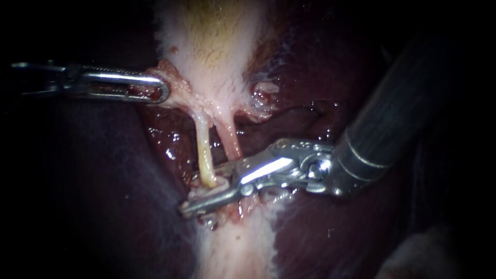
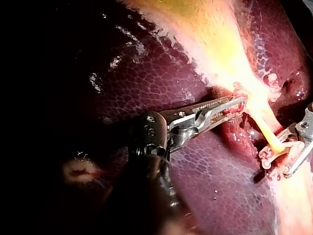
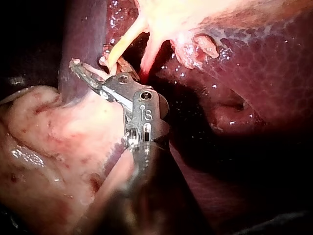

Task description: Clipping second clip left tube

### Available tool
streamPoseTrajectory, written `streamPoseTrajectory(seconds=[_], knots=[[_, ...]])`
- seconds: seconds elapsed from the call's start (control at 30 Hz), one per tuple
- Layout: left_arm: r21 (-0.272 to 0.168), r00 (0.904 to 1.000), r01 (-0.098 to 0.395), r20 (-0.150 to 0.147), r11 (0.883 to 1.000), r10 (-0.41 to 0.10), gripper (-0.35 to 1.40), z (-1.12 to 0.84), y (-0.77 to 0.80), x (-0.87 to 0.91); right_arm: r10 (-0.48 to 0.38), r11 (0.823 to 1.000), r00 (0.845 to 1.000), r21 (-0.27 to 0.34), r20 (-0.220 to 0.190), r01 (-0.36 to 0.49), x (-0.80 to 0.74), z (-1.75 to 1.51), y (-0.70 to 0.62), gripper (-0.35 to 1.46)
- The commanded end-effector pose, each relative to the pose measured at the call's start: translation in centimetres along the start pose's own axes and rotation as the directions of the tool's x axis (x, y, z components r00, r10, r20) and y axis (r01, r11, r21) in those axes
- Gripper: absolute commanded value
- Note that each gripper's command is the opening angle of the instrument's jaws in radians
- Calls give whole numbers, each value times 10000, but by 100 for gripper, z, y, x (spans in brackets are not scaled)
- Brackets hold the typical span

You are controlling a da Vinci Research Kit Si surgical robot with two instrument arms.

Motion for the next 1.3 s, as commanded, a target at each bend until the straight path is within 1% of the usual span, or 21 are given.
streamPoseTrajectory(seconds=[0.03, 0.17, 0.4, 0.5, 0.57, 0.67, 0.87, 1.03, 1.17, 1.2, 1.23, 1.3], knots=[[-1, 10000, 0, 0, 10000, 0, -35, 0, 0, 0, -10, 10000, 10000, 28, -34, 10, 0, 1, -2, 44], [-2, 10000, 0, 0, 10000, 0, -35, 0, 0, 0, -25, 9999, 9999, 139, -107, 27, 2, 8, -12, 45], [-1, 10000, 0, 0, 10000, 0, -35, 0, 0, 0, -50, 9993, 9997, 376, -247, 59, 8, 24, -35, 46], [-2, 10000, 0, 0, 10000, 0, -35, 0, 0, 0, -45, 9991, 9994, 426, -329, 59, 11, 27, -42, 46], [-2, 10000, 1, 1, 10000, -1, -35, 0, 0, 0, -40, 9989, 9995, 462, -313, 54, 13, 28, -44, 46], [-2, 10000, 1, 1, 10000, -1, -35, 0, 0, 0, -27, 9988, 9994, 479, -347, 43, 15, 28, -46, 46], [-3, 10000, 1, 1, 10000, -1, -35, 0, 0, 0, -23, 9989, 9994, 476, -351, 39, 15, 26, -44, 45], [-3, 10000, 1, 1, 10000, -1, -35, 0, 0, 0, -20, 9988, 9994, 481, -350, 37, 15, 25, -42, 39], [-3, 10000, 1, 1, 10000, -1, -35, 0, 0, 0, 41, 9988, 9994, 490, -345, -24, 15, 22, -39, 25], [-3, 10000, 1, 1, 10000, -1, -35, 0, 0, 0, 41, 9988, 9994, 491, -344, -24, 15, 21, -38, 20], [-3, 10000, 1, 1, 10000, -1, -35, 0, 0, 0, 40, 9987, 9993, 510, -368, -22, 15, 20, -37, 10], [-3, 10000, 1, 1, 10000, -1, -35, 0, 0, 0, 41, 9988, 9994, 492, -344, -24, 15, 19, -35, 3]])
